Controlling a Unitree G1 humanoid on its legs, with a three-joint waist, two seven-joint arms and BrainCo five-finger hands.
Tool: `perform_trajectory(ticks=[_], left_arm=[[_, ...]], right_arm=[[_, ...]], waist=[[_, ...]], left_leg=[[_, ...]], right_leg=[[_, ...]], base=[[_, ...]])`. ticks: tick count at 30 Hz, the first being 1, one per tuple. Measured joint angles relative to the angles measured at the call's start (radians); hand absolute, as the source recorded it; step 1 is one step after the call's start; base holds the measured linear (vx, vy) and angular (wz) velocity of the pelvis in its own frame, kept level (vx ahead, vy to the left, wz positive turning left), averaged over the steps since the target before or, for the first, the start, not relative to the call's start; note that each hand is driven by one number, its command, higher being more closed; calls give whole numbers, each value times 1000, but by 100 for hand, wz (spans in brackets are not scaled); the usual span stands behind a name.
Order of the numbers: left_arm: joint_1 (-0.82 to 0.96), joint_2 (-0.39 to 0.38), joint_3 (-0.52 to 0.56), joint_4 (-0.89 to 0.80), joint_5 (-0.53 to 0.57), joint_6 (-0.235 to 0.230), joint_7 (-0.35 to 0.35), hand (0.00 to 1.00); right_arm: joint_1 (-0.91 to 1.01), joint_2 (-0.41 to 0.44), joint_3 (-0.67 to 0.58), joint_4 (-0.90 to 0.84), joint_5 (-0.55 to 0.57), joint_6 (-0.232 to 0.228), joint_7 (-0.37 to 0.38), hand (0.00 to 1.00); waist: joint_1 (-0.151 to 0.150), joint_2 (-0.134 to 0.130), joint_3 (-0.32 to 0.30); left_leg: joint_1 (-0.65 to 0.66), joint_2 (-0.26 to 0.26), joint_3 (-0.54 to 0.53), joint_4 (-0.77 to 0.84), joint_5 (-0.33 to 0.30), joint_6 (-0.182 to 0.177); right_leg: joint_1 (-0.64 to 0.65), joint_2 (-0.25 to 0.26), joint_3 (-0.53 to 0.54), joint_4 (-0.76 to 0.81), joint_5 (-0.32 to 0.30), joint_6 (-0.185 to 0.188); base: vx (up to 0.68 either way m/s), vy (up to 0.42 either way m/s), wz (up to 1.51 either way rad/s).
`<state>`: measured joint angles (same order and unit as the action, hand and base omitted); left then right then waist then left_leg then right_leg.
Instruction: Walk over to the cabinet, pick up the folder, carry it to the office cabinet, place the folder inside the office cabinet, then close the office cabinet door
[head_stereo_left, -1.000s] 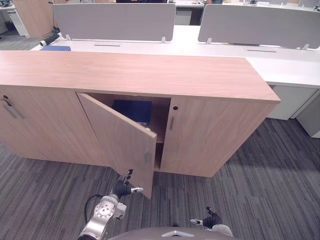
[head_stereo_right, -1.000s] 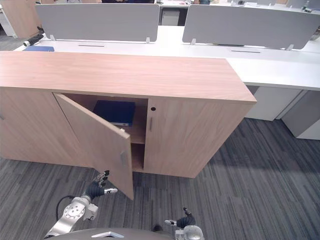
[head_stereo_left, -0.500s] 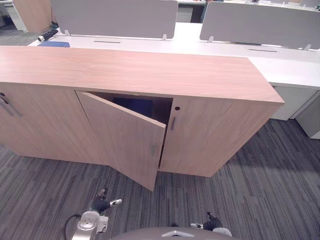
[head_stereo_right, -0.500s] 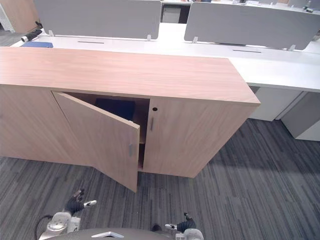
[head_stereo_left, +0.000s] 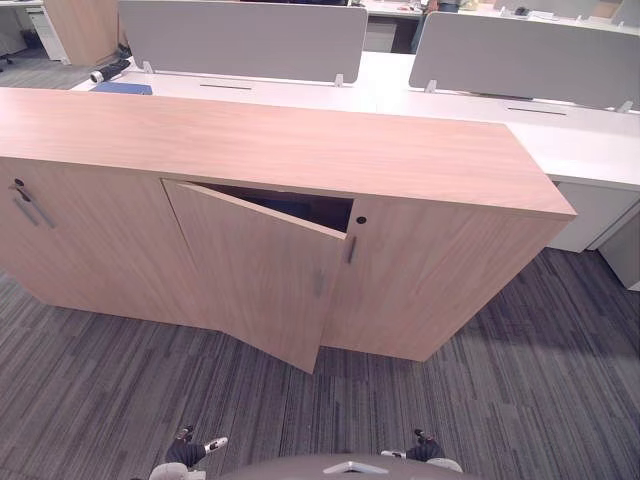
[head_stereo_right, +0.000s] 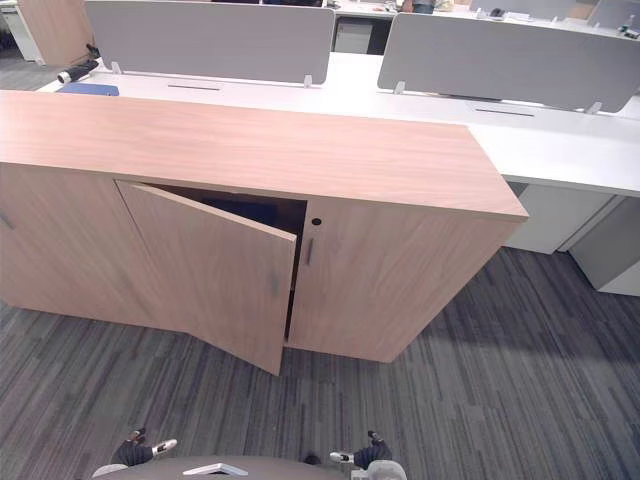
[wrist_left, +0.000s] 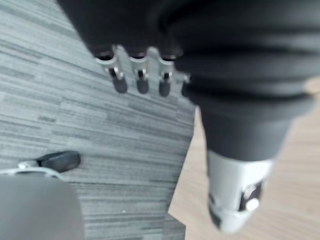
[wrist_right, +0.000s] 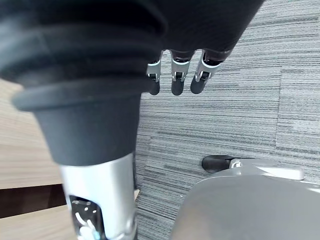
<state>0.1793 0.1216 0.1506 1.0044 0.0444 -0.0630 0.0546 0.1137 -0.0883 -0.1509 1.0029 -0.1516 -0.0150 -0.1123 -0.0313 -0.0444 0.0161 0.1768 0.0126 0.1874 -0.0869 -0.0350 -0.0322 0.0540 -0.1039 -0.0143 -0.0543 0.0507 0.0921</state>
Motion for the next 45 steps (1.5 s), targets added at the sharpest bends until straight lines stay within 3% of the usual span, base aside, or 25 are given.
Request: perform_trajectory(ticks=[16,45], left_arm=[[-3,-24,84,33,-4,13,30,0],[-7,-27,91,40,-22,22,28,0]], right_arm=[[-11,-1,-21,38,9,14,0,0],[-24,-3,-29,73,10,19,0,0]], waist=[[6,6,5],[22,7,7]], left_leg=[[-2,0,-21,0,0,0],[2,1,-15,0,-5,-1]], right_leg=[[14,-2,-25,-1,-4,5],[15,-2,-23,-2,-4,4]], base=[[-11,-19,5],[-10,-6,0]])
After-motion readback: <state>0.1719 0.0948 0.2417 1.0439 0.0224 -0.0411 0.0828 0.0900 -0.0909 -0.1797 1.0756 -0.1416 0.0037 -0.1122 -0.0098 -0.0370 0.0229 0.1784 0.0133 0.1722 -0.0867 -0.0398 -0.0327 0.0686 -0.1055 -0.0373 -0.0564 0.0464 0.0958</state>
